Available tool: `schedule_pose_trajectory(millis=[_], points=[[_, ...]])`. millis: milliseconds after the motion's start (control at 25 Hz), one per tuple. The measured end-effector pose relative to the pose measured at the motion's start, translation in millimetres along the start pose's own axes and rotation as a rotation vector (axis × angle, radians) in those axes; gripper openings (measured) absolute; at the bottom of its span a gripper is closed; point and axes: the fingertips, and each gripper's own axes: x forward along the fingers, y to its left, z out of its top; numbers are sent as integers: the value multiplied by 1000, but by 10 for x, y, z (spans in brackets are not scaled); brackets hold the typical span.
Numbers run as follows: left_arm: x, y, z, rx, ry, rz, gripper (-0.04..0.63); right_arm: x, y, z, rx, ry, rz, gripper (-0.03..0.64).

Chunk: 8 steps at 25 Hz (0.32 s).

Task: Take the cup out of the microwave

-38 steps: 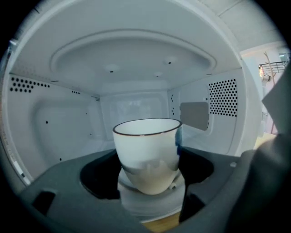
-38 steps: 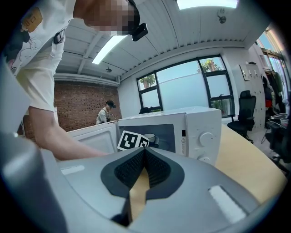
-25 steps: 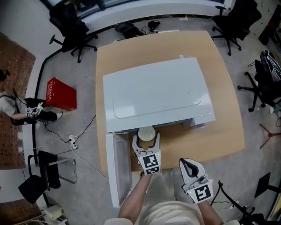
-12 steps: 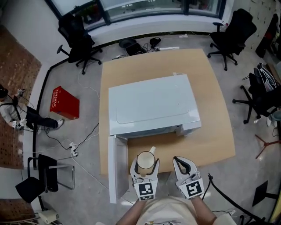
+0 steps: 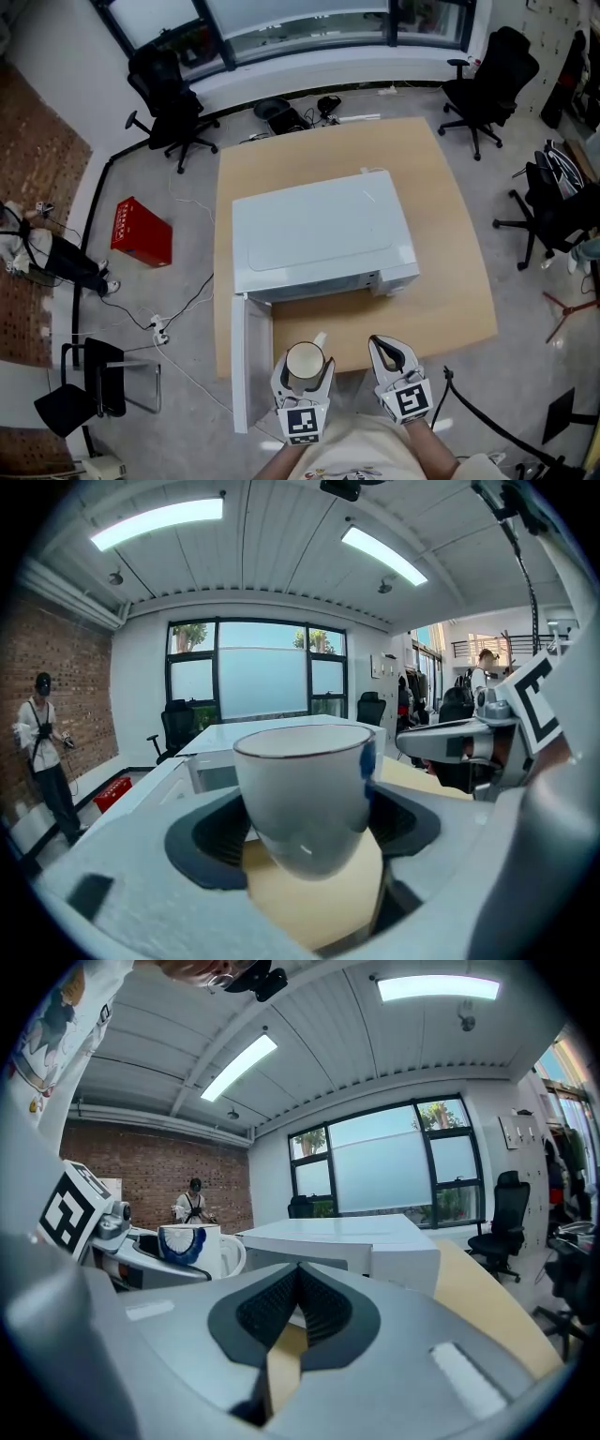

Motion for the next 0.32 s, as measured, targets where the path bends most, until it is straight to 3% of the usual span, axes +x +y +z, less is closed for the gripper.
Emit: schedule_pose_trajectory(millis=[320], points=[[48, 19, 29, -12, -14, -11, 385, 45, 1, 19, -8, -6, -9, 5]])
